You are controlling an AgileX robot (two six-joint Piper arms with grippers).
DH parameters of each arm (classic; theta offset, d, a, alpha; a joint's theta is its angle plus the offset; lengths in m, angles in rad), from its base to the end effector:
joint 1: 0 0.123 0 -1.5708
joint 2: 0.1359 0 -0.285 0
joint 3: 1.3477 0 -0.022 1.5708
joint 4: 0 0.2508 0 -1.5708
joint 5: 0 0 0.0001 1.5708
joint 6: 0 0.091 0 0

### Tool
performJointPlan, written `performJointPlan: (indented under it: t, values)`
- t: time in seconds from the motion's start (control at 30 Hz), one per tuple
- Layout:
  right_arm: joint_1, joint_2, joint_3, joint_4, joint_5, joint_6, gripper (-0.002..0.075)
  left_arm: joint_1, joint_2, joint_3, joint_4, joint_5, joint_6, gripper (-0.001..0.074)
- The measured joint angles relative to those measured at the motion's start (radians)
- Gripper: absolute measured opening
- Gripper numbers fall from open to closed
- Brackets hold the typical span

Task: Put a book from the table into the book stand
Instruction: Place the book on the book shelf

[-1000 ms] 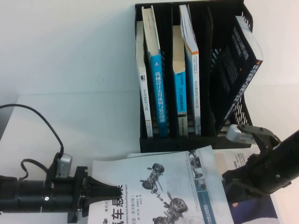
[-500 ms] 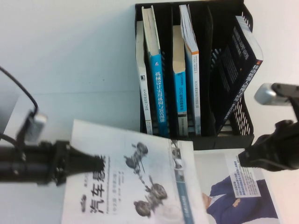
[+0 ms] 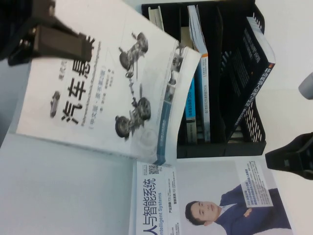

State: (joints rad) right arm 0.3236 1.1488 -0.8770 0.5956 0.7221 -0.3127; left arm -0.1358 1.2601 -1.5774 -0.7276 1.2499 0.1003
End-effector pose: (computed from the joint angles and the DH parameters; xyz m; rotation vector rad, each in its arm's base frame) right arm 0.2055 0.1045 0.3105 -0.3831 2.3868 0.6782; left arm 0.2142 -0.0873 0.4745 0.3085 2.2701 -0.9473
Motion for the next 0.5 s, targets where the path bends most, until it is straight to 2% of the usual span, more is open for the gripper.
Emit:
performJointPlan:
  t: [0.17, 0.3, 0.37, 0.5]
  values:
    - [0.000, -0.004, 0.000, -0.018, 0.048, 0.011, -0.0003, -0.236, 0.174, -0.380, 0.301, 0.018, -0.276, 0.0114]
    - [0.000, -0.004, 0.000, -0.052, 0.065, 0.045, -0.0003, -0.404, 0.343, -0.631, 0.550, 0.018, -0.416, 0.0114]
    - [0.000, -0.004, 0.000, -0.087, 0.076, 0.080, -0.0003, -0.464, 0.432, -0.758, 0.634, 0.018, -0.463, 0.0114]
    - [0.000, -0.004, 0.000, -0.164, 0.086, 0.140, -0.0003, -0.535, 0.576, -0.950, 0.659, 0.018, -0.520, 0.0114]
